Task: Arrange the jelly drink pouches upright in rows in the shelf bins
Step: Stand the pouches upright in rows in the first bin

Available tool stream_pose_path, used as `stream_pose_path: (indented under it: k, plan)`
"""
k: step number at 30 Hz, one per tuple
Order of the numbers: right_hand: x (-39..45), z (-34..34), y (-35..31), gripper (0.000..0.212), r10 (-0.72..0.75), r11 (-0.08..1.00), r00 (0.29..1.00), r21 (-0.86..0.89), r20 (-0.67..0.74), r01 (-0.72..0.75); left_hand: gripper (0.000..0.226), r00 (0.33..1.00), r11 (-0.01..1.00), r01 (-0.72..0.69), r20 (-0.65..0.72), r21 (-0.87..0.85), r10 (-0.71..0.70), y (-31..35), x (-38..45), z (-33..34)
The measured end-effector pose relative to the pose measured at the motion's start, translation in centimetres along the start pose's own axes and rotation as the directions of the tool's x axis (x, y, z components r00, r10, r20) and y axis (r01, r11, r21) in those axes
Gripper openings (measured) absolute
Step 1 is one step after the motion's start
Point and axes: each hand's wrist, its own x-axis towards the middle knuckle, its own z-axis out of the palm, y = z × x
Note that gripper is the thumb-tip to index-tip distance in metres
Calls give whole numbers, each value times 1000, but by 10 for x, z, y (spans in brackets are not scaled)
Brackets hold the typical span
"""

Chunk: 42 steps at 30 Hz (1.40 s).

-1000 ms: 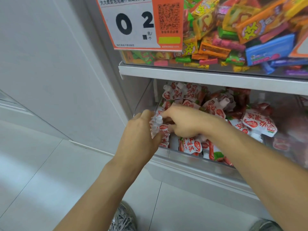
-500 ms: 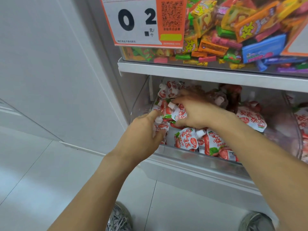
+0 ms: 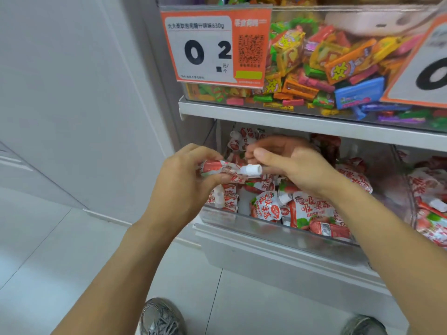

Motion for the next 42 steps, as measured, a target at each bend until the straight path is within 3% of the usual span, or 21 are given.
stream_pose_path:
  k: [2,3,5,8,10,14,16,23,29,33,38,42]
  plan:
    - [17,-10,10,10,-16,946,990,-323,-143,-31,25,999,1000,13,-44,-10,-14,-1,-8,-9]
    - [26,-10,12,12,-28,886,988,-461,-151,-46,25,998,1000,18,-54,-6,-19,-2,-13,-12]
    - [44,-5,11,26,-59,772,998,-635,-31,26,25,998,999,39,-47,5,-39,-3,-20,-17]
    - [70,6,20,57,-113,536,970,-808,217,244,26,998,999,54,-22,10,-54,-5,-26,-17]
    - [85,11,31,74,-37,389,952,-874,303,293,26,998,998,65,-5,13,-64,-5,-29,-16]
    - [105,14,38,72,121,205,932,-927,343,314,28,995,995,97,4,-6,-97,-7,-30,-16]
    - [106,13,31,64,155,197,917,-921,367,335,29,993,992,122,9,-28,-121,-7,-29,-16]
    - [68,-11,26,53,0,259,906,-875,424,409,29,992,991,128,2,-26,-128,-4,-28,-16]
    - [25,-39,9,36,-172,392,915,-826,366,404,29,993,991,121,-6,-54,-122,-1,-27,-17]
    - [-7,-64,-2,29,-162,446,951,-840,264,309,32,991,990,130,-19,-61,-131,2,-25,-15]
    - [-32,-73,-4,53,-76,313,977,-926,198,212,32,992,990,126,-8,-57,-127,6,-23,-10]
    - [9,-43,-8,30,-121,418,978,-885,171,206,32,989,988,145,-14,-59,-146,5,-21,-10]
